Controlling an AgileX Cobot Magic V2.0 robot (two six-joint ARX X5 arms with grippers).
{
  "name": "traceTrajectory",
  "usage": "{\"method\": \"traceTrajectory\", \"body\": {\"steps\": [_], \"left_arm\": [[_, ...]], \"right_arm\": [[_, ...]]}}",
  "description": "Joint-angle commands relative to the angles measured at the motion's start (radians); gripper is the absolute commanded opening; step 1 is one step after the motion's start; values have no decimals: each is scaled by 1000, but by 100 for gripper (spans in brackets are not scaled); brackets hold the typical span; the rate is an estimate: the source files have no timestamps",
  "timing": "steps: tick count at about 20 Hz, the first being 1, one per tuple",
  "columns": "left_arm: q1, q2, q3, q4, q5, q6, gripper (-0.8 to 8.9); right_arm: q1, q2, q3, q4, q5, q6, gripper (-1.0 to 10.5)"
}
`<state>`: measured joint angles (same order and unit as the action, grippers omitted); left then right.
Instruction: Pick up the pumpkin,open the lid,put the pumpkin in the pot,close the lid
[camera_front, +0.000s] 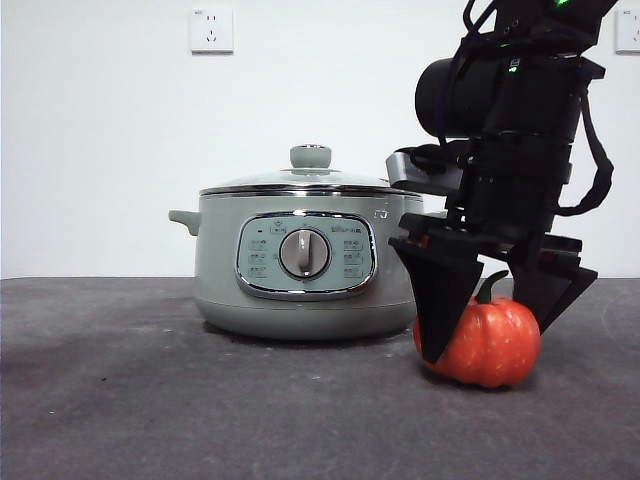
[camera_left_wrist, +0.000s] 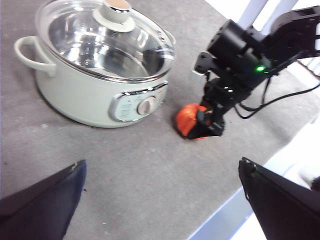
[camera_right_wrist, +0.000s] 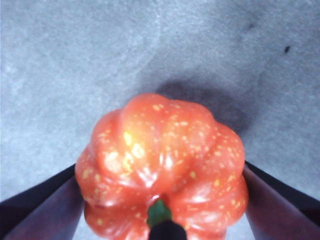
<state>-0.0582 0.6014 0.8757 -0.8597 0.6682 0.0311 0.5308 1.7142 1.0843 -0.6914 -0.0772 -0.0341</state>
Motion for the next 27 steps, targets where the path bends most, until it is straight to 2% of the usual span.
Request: {"method": "traceTrajectory", "body": {"steps": [1, 4, 7, 14, 22, 27], "left_arm": [[-9, 27, 10, 15, -15, -8, 667], [-35, 106, 44, 48, -28, -8, 667], [-83, 214, 83, 144, -60, -10, 667], [-259, 577, 299, 367, -265, -11, 667], [-369, 1026, 619, 486, -391, 25, 667], [-402, 1192, 690, 539, -409, 26, 666]], "right_arm": [[3, -67, 0, -13, 2, 10, -12], [2, -200, 0, -32, 5, 11, -12], [2, -356, 0, -42, 6, 19, -12], [0, -657, 0, -66, 8, 45, -12], [0, -780, 0, -105, 8, 63, -12], [0, -809, 0, -105, 8, 71, -12]]}}
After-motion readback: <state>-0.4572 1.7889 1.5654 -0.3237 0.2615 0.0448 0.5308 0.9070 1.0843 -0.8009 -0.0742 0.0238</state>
